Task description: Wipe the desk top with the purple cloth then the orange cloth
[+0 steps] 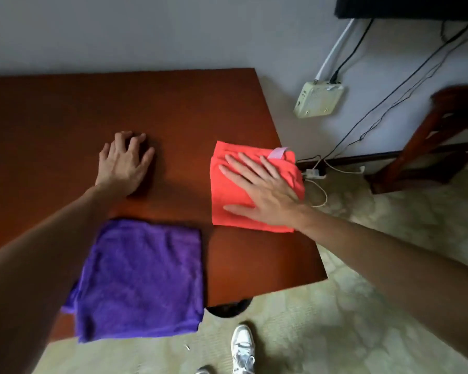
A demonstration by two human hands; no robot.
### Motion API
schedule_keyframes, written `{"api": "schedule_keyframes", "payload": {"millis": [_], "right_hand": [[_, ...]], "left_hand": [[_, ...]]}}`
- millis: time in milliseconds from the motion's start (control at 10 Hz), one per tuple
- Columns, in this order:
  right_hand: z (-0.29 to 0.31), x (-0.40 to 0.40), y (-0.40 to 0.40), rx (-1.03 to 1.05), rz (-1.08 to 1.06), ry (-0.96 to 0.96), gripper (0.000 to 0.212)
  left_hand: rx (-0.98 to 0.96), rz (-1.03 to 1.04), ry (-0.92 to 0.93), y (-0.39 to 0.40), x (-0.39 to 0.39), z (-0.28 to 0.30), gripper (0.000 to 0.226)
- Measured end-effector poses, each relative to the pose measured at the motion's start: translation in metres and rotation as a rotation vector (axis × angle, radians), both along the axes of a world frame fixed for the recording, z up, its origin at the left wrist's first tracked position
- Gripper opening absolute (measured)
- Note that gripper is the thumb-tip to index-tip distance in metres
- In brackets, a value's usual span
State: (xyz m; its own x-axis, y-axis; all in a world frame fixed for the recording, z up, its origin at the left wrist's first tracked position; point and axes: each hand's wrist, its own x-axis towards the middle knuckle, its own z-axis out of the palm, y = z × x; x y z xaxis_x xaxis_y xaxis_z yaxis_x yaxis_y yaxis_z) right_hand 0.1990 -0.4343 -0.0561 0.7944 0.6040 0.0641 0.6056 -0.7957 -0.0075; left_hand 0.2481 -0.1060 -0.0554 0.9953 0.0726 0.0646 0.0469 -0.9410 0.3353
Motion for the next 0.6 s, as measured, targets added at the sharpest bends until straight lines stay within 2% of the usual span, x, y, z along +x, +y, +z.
{"api": "schedule_keyframes", "payload": {"millis": [100, 400, 500, 600], "right_hand": [[0.003, -0.054, -0.002, -0.023, 0.068, 0.068, 0.087], [0.017, -0.106, 0.001, -0.108, 0.163, 0.11, 0.086], [0.029, -0.105, 0.006, -0.173, 0.125, 0.133, 0.087], [0.043, -0.13, 0.025, 0.035, -0.092, 0.198, 0.064]], "left_hand": [[-0.046, 0.038, 0.011, -0.018, -0.019, 0.029, 0.039], [-0.005, -0.244, 0.095, -0.059, -0.141, 0.046, 0.034], [-0.057, -0.265, 0.077, -0.062, -0.172, 0.052, 0.032], [-0.215, -0.228, 0.078, -0.063, -0.216, 0.055, 0.041]]}}
